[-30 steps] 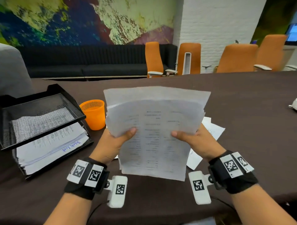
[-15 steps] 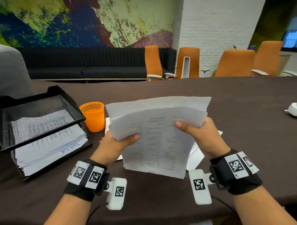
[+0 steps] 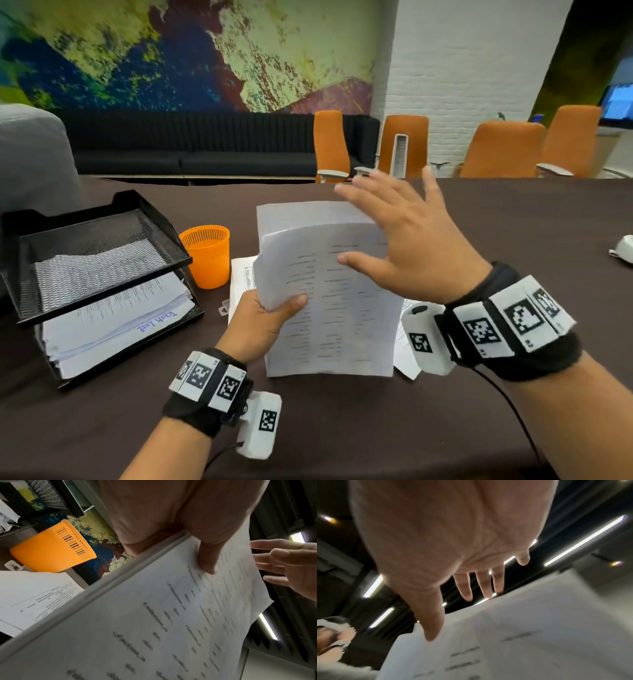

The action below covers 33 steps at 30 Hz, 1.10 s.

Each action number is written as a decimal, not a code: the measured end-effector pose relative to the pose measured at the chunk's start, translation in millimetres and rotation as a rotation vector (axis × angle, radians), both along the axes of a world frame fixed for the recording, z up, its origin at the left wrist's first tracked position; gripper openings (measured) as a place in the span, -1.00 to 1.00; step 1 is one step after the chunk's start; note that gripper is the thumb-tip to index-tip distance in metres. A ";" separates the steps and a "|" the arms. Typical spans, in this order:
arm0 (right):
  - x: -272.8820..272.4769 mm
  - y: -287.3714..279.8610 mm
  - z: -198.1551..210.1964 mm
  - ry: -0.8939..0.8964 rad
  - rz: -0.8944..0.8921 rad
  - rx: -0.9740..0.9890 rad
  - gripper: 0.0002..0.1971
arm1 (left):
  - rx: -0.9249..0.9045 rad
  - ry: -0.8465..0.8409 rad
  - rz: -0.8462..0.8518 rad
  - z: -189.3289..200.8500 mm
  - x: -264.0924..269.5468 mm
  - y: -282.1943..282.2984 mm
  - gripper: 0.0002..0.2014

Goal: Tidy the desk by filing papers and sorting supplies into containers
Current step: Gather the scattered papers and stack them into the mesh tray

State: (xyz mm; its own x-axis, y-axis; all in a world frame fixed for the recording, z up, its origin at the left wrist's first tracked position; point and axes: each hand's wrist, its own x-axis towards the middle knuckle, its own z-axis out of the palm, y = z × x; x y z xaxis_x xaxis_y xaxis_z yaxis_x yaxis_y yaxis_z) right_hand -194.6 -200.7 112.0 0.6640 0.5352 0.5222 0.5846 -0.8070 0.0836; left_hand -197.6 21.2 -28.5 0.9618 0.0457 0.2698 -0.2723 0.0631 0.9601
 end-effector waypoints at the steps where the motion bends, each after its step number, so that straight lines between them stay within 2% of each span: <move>1: 2.3 -5.2 -4.1 -0.042 0.013 0.154 -0.13 | -0.015 0.006 0.014 1.2 0.1 0.2 -0.77; 2: 6.6 -12.2 -12.2 -0.040 0.027 0.348 -0.07 | -0.033 0.011 0.033 2.8 0.3 0.7 -0.77; 3: 9.7 -19.5 -23.6 0.040 0.051 0.565 -0.03 | -0.054 0.012 0.048 5.1 0.0 0.9 -0.76; 5: 12.5 -30.4 -53.5 0.413 0.142 0.946 -0.03 | -0.139 -0.008 0.070 11.1 -1.7 0.7 -0.77; 6: 14.0 -34.2 -72.0 0.644 0.196 1.065 -0.13 | -0.193 -0.028 0.072 14.5 -3.2 0.3 -0.76; 7: 15.1 -37.5 -90.7 0.841 0.213 1.125 -0.31 | -0.234 -0.049 0.066 18.8 -4.6 -0.6 -0.72; 8: 13.9 -38.3 -104.6 0.962 0.202 1.139 -0.53 | -0.252 -0.067 0.049 23.6 -7.4 -1.7 -0.69; 9: 13.5 -39.2 -113.2 0.996 0.177 1.109 -0.68 | -0.249 -0.088 0.025 28.2 -10.0 -3.2 -0.67; 10: 14.2 -39.6 -116.6 0.974 0.166 1.091 -0.76 | -0.231 -0.112 0.003 32.0 -12.1 -3.9 -0.66; 12: 16.2 -41.4 -115.1 0.918 0.190 1.137 -0.78 | -0.186 -0.147 -0.022 36.8 -15.2 -3.4 -0.63; 14: 17.3 -41.9 -108.6 0.913 0.265 1.219 -0.73 | -0.167 -0.181 -0.029 40.0 -17.2 -2.0 -0.64; 17: 16.9 -41.2 -110.0 0.886 0.335 1.199 -0.63 | -0.141 -0.224 -0.009 39.2 -16.9 -0.8 -0.63; 22: 18.6 -41.2 -112.9 0.854 0.325 1.200 -0.59 | -0.069 -0.173 -0.036 36.9 -16.0 -1.1 -0.74; 25: 19.2 -38.8 -115.5 0.859 0.331 1.161 -0.62 | -0.036 -0.179 -0.068 36.3 -16.6 -2.6 -0.67; 28: 18.6 -34.6 -117.1 0.832 0.348 1.170 -0.64 | 0.064 -0.157 -0.130 34.7 -17.6 -1.8 -0.68; 31: 20.7 -33.8 -118.3 0.805 0.313 1.218 -0.68 | -0.017 -0.112 -0.213 34.8 -18.5 4.1 -0.52; 33: 21.5 -33.4 -119.8 0.791 0.288 1.224 -0.68 | 0.003 -0.123 -0.177 34.3 -18.0 4.6 -0.58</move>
State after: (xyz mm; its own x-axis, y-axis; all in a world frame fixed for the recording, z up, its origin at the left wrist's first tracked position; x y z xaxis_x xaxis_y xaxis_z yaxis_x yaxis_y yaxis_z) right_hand -173.0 -234.1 -7.8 0.9337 0.2000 0.2970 0.3014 0.0088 -0.9534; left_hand -215.7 25.7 5.9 0.9145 -0.1225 0.3855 -0.3724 0.1174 0.9206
